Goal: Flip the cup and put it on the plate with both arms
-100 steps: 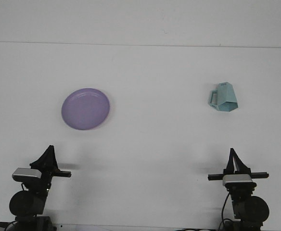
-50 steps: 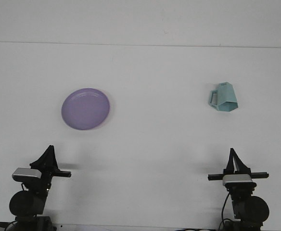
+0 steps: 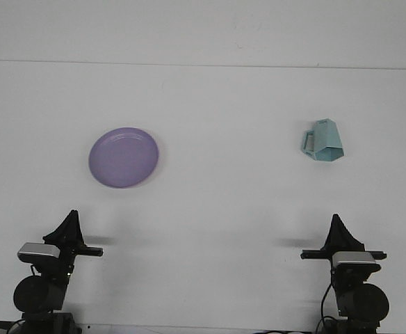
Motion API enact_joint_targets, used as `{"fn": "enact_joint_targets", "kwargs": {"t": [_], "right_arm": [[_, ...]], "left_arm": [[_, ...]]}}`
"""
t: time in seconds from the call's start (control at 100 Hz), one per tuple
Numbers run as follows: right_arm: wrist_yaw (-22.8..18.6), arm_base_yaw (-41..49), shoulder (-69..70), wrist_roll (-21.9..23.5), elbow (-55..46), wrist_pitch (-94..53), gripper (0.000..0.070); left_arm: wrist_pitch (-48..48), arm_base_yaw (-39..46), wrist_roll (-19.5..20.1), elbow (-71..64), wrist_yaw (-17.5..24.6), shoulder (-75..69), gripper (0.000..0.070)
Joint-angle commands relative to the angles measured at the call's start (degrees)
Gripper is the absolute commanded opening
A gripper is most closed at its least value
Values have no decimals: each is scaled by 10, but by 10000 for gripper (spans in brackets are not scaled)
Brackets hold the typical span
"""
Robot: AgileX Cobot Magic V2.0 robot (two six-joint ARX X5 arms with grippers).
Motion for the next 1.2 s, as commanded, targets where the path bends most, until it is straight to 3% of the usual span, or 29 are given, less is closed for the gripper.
{"fn": "enact_joint_targets", "kwargs": {"t": [0.0,0.17,0.26,0.38,0.53,0.58,0.69,0.79,0.91,1.02,1.19], "right_arm": [[4,0,0,74,9,4,0],[55,0,26,84,80,-16,0],[79,0,71,67,141,-21,0],[89,0,152,9,218,-35,0],[91,-3,260,-115,263,-7,3],[90,-9,295,-144,263,19,54],[90,-25,382,-168,263,56,258],[84,-45,468,-191,263,96,326],[82,-68,575,-230,263,172,472],[80,-83,666,-230,263,252,496],[38,-100,782,-251,263,364,537]], "left_arm": [[7,0,-2,-12,1,-1,11],[6,0,-2,-12,1,-1,11],[6,0,-2,-12,1,-1,11],[5,0,-2,-12,1,-1,11],[5,0,-2,-12,1,-1,11],[5,0,-2,-12,1,-1,11],[5,0,-1,-12,1,-1,11],[5,0,-2,-12,1,-1,11],[4,0,-2,-12,2,-1,12],[4,0,-2,-12,2,-1,12],[4,0,-2,-12,2,-1,12]]}}
